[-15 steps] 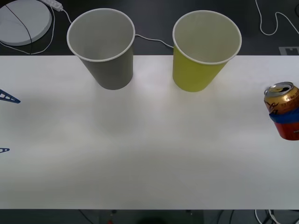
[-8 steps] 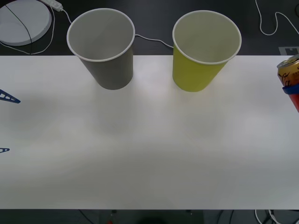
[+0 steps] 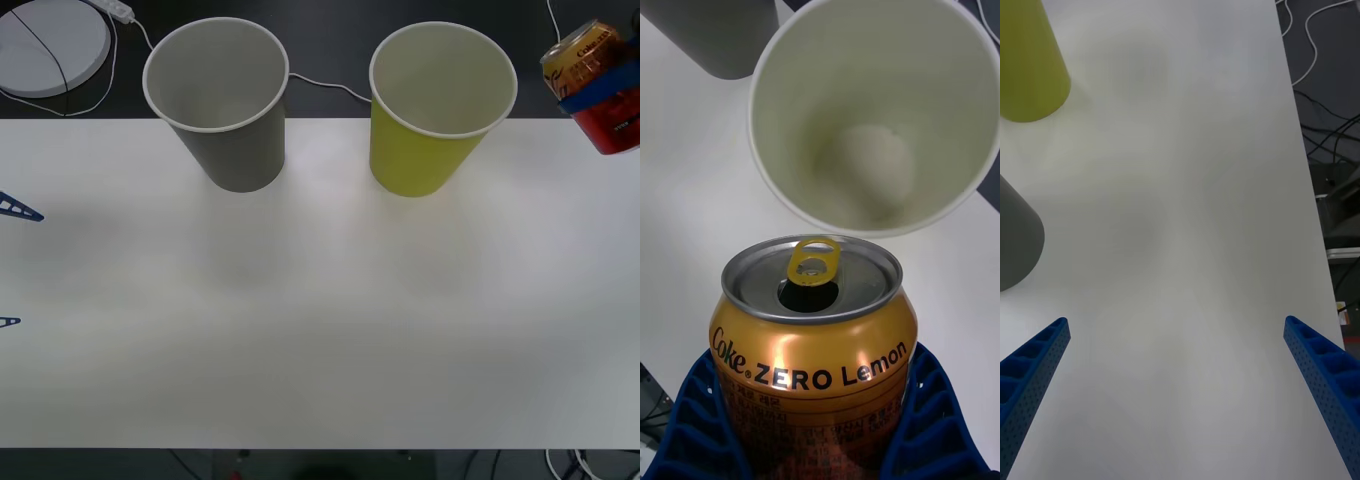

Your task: Put the can into the green bin and the plastic bottle into the gray bin

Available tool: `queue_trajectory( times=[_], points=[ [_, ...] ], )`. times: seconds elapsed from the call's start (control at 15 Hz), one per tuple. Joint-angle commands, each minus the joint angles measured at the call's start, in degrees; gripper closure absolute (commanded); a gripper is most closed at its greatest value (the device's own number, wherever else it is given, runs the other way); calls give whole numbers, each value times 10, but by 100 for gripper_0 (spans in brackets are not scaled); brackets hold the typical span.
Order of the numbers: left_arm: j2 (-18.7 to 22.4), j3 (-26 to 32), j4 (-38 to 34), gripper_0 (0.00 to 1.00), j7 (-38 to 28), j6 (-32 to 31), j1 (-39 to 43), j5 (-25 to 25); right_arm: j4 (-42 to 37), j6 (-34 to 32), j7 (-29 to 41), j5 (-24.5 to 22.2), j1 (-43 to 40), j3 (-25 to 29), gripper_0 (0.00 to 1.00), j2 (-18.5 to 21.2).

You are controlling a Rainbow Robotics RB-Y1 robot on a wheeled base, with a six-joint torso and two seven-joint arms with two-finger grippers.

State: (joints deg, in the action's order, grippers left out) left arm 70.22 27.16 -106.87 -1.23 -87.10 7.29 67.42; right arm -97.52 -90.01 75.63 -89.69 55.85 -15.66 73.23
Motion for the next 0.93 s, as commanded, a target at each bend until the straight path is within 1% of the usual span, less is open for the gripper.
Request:
queue_trajectory(
  times=[0.07, 0.27, 0.47, 0.6, 0.73, 0.87, 0.93],
  points=[
    [0, 0, 0, 0, 0, 0, 0, 0, 43, 0, -8, -65, 76, -59, 100, -43],
    [0, 0, 0, 0, 0, 0, 0, 0, 93, 0, -27, -116, 128, -89, 100, -85],
    [0, 0, 0, 0, 0, 0, 0, 0, 153, 0, -48, -152, 175, -118, 100, -131],
    [0, 0, 0, 0, 0, 0, 0, 0, 189, 0, -62, -169, 196, -128, 100, -158],
    [0, 0, 0, 0, 0, 0, 0, 0, 219, 0, -72, -200, 212, -130, 100, -194],
    [0, 0, 0, 0, 0, 0, 0, 0, 244, 0, -72, -226, 233, -147, 100, -228],
    [0, 0, 0, 0, 0, 0, 0, 0, 259, 0, -75, -232, 239, -155, 100, -240]
  ],
)
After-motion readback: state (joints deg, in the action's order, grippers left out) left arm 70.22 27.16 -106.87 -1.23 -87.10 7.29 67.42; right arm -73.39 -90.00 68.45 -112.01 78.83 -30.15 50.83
